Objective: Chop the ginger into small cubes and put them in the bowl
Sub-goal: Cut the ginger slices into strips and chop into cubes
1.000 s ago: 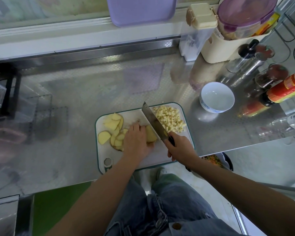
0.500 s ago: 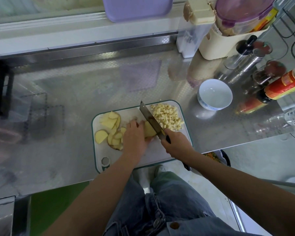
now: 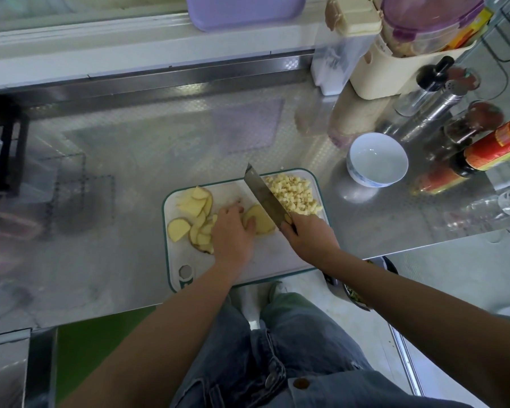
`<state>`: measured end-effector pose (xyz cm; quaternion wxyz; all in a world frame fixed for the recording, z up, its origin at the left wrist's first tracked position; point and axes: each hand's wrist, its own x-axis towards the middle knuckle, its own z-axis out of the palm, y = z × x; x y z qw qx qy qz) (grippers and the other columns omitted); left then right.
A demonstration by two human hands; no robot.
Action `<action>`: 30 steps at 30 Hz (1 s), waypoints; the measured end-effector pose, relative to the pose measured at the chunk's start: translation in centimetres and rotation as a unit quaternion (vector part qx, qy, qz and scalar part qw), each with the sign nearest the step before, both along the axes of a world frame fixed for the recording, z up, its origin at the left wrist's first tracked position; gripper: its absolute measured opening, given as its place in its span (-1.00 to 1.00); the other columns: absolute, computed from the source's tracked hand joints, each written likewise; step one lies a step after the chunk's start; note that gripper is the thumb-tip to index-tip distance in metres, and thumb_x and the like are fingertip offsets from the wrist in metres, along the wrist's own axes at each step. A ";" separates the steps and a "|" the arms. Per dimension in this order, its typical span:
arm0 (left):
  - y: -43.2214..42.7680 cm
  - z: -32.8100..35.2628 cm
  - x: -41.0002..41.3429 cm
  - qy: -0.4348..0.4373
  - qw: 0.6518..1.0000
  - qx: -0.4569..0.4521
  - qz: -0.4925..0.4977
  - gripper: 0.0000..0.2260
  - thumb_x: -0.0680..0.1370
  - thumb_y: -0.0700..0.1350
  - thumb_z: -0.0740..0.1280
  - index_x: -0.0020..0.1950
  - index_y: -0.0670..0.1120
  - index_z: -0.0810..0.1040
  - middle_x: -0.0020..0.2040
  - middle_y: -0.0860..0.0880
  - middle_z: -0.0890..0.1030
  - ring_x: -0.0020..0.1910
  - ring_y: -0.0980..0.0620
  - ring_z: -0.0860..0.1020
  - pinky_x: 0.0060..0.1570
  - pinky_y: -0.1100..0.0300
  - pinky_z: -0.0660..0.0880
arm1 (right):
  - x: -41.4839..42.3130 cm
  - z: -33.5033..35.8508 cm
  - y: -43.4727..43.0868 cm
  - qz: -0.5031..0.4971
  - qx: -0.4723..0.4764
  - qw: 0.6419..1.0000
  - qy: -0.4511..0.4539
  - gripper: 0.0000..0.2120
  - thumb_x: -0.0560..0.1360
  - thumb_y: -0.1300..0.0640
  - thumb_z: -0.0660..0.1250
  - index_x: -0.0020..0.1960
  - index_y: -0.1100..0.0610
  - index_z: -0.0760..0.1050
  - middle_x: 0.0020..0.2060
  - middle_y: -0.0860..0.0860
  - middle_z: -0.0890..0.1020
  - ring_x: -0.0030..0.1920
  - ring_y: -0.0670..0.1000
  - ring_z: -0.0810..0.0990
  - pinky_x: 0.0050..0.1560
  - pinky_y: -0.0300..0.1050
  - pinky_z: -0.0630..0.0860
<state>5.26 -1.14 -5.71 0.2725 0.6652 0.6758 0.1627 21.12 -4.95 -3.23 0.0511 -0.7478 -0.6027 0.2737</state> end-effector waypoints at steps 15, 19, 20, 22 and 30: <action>1.4 -1.0 0.8 -0.018 0.994 -0.076 0.076 -0.82 0.45 -0.06 0.46 -0.01 -0.10 0.61 -0.04 -0.06 0.65 -0.02 -0.07 0.57 -0.11 0.12 0.40 | -0.6 1.6 0.5 0.044 -0.007 0.999 -0.021 -0.75 0.62 0.01 0.13 -0.22 0.05 0.30 -0.40 -0.06 0.35 -0.37 -0.01 0.37 -0.43 -0.19 0.13; 1.4 -0.9 0.7 -0.016 0.995 -0.074 0.067 -0.83 0.46 -0.06 0.45 -0.01 -0.11 0.60 -0.03 -0.06 0.65 -0.01 -0.08 0.57 -0.15 0.17 0.34 | -0.6 1.7 0.4 0.046 -0.014 0.999 -0.019 -0.79 0.62 0.02 0.13 -0.16 0.06 0.34 -0.34 -0.01 0.41 -0.31 0.06 0.43 -0.32 -0.16 0.25; 1.4 -0.9 0.6 -0.014 0.995 -0.075 0.066 -0.83 0.46 -0.07 0.45 -0.01 -0.10 0.60 -0.03 -0.06 0.65 0.00 -0.08 0.57 -0.15 0.17 0.34 | -0.7 1.7 0.5 0.048 -0.019 0.998 -0.021 -0.80 0.62 0.03 0.13 -0.15 0.07 0.34 -0.32 0.00 0.43 -0.30 0.06 0.43 -0.29 -0.14 0.29; 1.5 -0.8 0.7 -0.014 0.995 -0.078 0.066 -0.83 0.46 -0.07 0.45 0.00 -0.10 0.60 -0.03 -0.06 0.65 -0.01 -0.07 0.57 -0.16 0.18 0.33 | -0.8 1.7 0.6 0.050 -0.030 0.998 -0.024 -0.81 0.62 0.04 0.12 -0.12 0.08 0.36 -0.30 0.01 0.43 -0.28 0.05 0.43 -0.26 -0.13 0.31; 1.8 -0.4 0.6 -0.026 0.994 -0.092 0.059 -0.85 0.44 -0.13 0.47 -0.03 -0.09 0.60 -0.05 -0.06 0.65 -0.03 -0.05 0.58 -0.17 0.20 0.35 | -1.5 1.0 1.1 0.043 -0.075 0.996 -0.027 -0.77 0.62 0.10 0.10 0.00 0.17 0.50 -0.24 0.04 0.50 -0.22 0.06 0.51 -0.14 -0.07 0.52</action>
